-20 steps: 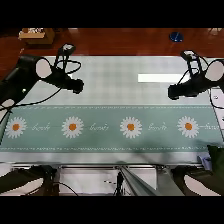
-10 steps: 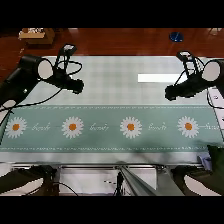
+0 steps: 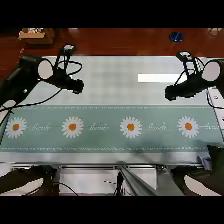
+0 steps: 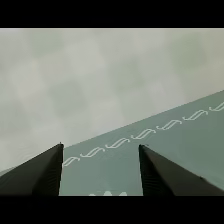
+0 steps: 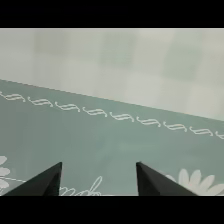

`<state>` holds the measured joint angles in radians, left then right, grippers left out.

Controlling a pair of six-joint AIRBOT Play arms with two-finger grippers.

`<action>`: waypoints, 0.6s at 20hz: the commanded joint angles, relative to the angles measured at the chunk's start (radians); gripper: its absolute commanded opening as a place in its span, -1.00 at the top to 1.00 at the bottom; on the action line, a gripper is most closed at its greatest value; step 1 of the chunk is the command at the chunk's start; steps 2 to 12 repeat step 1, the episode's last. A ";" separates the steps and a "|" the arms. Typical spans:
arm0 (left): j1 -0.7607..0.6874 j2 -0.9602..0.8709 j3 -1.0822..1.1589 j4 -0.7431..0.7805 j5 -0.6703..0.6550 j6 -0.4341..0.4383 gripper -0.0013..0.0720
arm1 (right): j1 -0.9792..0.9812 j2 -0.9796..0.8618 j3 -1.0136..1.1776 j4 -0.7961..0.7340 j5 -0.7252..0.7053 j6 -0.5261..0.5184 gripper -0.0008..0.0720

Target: Fold the shirts.

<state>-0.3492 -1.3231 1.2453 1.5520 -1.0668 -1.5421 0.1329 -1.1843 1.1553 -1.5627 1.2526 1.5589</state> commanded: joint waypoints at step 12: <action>0.000 -0.001 0.001 0.000 0.000 0.000 -0.59 | 0.001 0.000 0.001 0.000 0.000 0.000 -0.46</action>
